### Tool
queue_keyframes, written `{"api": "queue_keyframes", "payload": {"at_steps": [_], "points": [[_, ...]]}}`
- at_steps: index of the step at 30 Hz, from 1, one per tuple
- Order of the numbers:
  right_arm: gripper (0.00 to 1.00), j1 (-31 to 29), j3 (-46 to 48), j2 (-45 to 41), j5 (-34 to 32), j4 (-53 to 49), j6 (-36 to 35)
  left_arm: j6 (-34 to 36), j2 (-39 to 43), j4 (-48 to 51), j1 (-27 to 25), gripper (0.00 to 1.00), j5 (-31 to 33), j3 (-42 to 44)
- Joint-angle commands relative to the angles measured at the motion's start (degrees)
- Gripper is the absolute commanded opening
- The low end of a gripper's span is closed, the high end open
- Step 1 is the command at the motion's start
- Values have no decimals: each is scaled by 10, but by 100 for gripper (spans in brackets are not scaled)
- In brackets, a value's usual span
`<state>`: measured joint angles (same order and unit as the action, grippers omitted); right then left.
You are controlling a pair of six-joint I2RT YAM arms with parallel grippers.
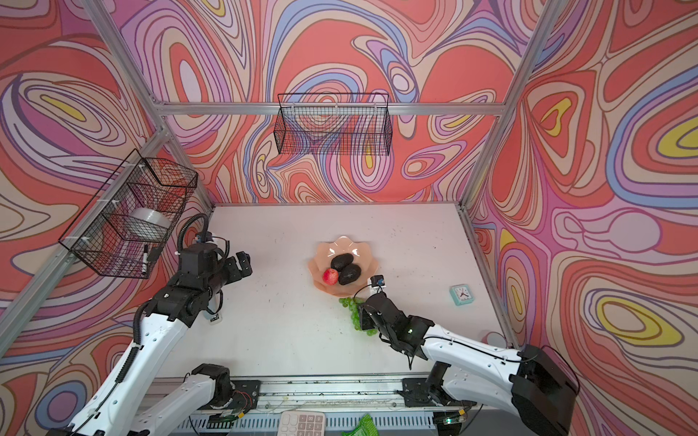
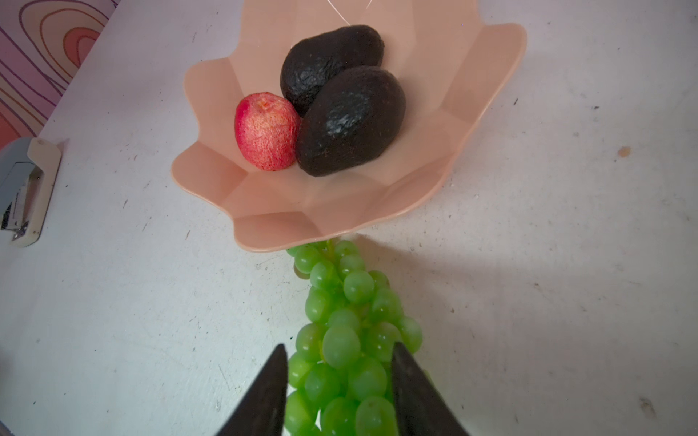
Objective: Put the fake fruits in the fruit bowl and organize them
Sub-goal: 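Lift the green grapes with the right gripper and carry them over the bowl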
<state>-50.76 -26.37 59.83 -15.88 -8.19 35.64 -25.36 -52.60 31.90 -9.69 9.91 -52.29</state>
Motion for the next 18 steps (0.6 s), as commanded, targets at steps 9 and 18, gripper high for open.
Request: {"api": "queue_keyframes", "payload": {"at_steps": [9, 18], "points": [[88, -2, 28, 47, 7, 37, -28, -7, -1, 2, 4, 100, -4, 5], [87, -2, 38, 123, 5, 91, -28, -6, 0, 5, 4, 100, -2, 4]]}}
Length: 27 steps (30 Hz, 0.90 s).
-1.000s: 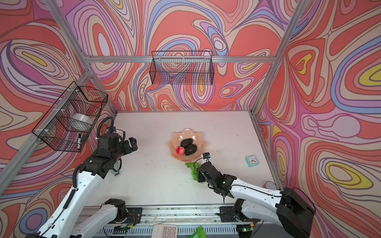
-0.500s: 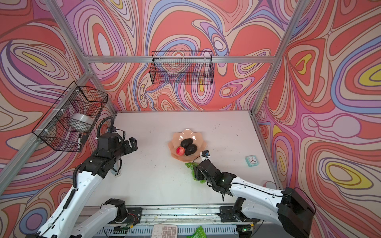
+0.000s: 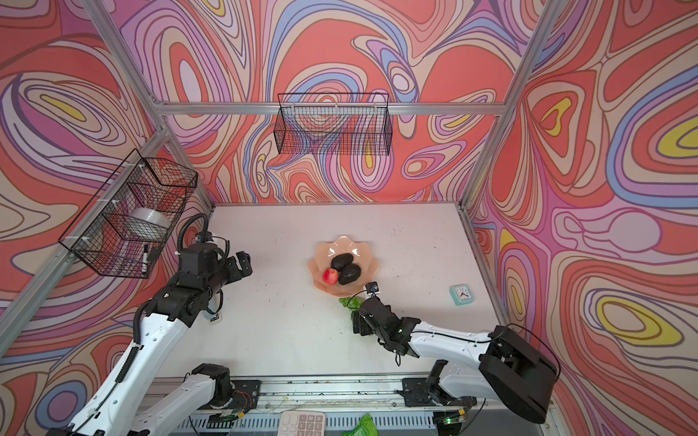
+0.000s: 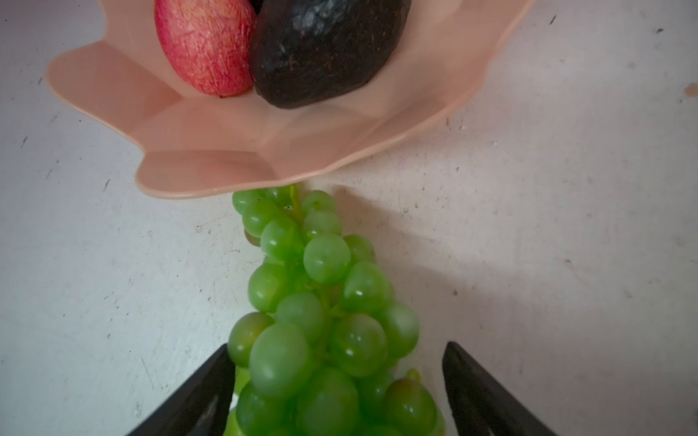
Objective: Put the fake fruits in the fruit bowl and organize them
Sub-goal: 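Lift the green grapes with the right gripper and carry them over the bowl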
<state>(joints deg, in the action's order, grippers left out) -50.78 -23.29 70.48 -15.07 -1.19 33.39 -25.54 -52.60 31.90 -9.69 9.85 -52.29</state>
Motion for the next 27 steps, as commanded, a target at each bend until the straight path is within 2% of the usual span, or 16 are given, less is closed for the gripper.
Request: {"api": "queue_keyframes", "payload": {"at_steps": [1, 4, 7, 12, 19, 27], "points": [[86, -1, 7, 23, -3, 26, -5, -3, 0, 5, 4, 100, 0, 4], [78, -2, 6, 36, -1, 37, -3, -3, 1, 6, 3, 100, 1, 3], [61, -2, 4, 39, -4, 36, -1, -3, 1, 5, 4, 100, 1, 3], [42, -2, 24, 0, -7, 31, 14, -4, 0, 5, 4, 100, 1, 3], [32, -2, 49, -105, -34, -24, 46, -5, -1, 2, 4, 100, -3, 4], [28, -2, -18, -211, -108, -170, 68, -5, 2, 2, 4, 100, -2, 5]]}}
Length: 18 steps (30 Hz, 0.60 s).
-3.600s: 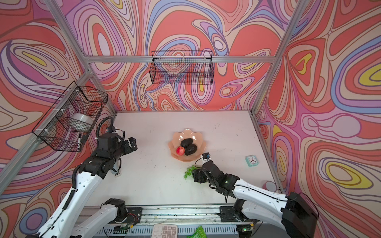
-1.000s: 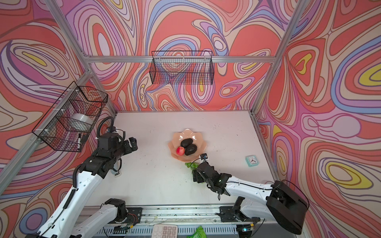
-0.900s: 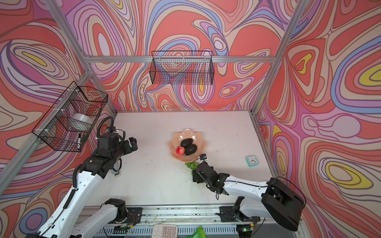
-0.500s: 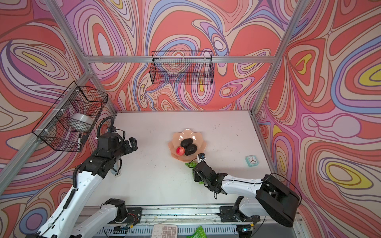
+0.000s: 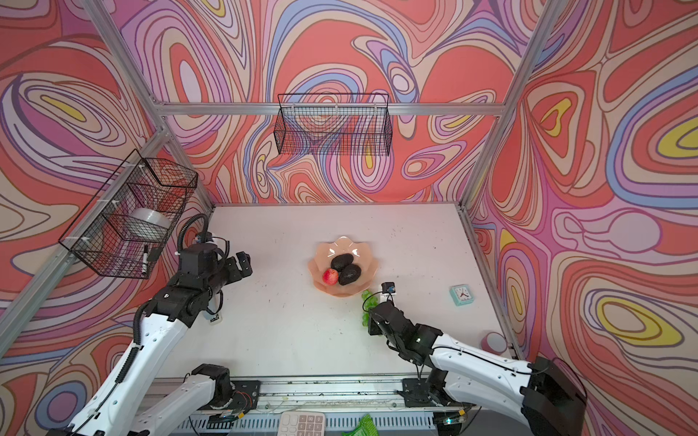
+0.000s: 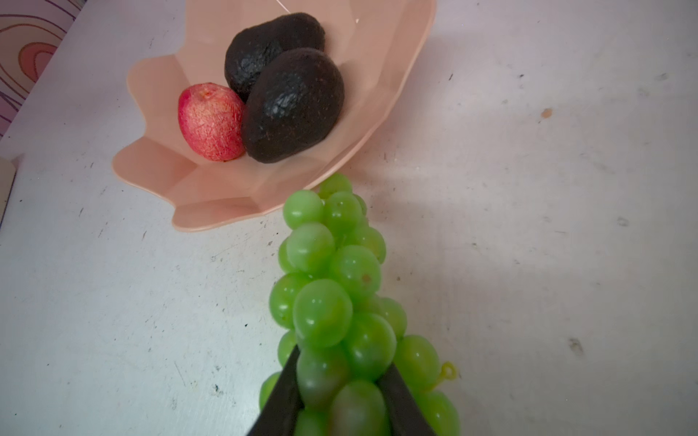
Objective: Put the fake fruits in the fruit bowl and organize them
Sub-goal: 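Lift the green grapes with the right gripper and carry them over the bowl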
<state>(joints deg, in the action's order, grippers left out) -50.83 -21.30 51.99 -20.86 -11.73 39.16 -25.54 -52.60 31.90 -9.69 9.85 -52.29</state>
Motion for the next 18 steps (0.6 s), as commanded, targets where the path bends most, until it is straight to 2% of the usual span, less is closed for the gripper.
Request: {"api": "queue_keyframes", "payload": {"at_steps": [1, 6, 12, 14, 18], "points": [[27, -1, -53, -37, -58, -80, 5, -5, 1, 2, 4, 100, -2, 4], [27, -1, -130, -61, -98, -139, -15, -6, 1, 3, 4, 100, -3, 4], [27, 9, -236, -2, -127, -167, -50, -7, 2, 1, 4, 100, -5, 5], [27, 26, -260, 28, -113, -155, -52, -7, 2, 2, 4, 100, -5, 5], [27, 86, -274, 88, -34, -93, -57, -7, 4, 2, 5, 100, -5, 6]]}}
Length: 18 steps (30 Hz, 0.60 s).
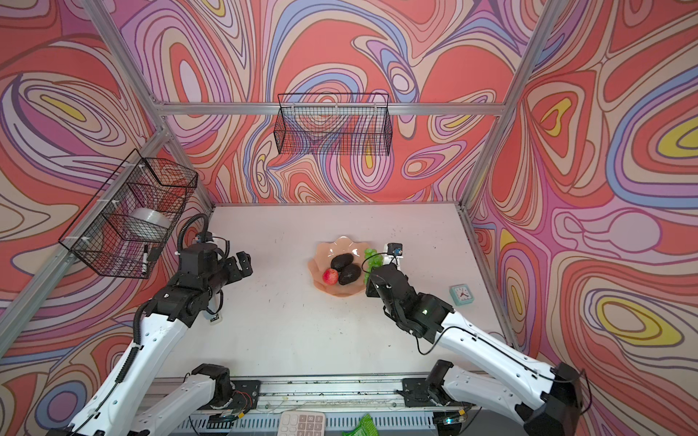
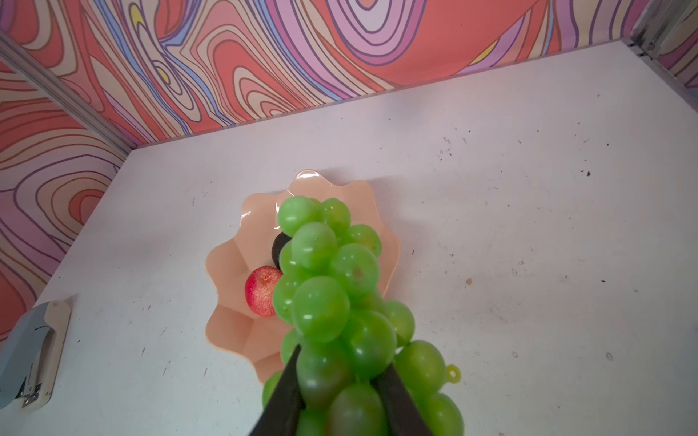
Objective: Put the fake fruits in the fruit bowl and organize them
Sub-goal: 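Lift the green grapes with the right gripper and carry them over the bowl, then lower the grapes onto the avocados and open the right gripper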
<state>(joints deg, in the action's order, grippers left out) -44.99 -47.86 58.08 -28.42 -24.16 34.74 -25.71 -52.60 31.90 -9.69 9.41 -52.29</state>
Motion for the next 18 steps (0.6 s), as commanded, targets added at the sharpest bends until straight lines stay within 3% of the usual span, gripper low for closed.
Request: {"api": "queue_keyframes", "payload": {"at_steps": [1, 7, 18], "points": [[27, 42, -10, 42, 56, 50, -15, -5, 5, 2, 4, 100, 0, 6], [27, 85, -28, 122, 96, 141, -41, -3, 10, 2, 4, 100, 5, 6], [27, 127, -58, 240, 161, 202, -48, -3, 9, 2, 4, 100, 5, 6]]}}
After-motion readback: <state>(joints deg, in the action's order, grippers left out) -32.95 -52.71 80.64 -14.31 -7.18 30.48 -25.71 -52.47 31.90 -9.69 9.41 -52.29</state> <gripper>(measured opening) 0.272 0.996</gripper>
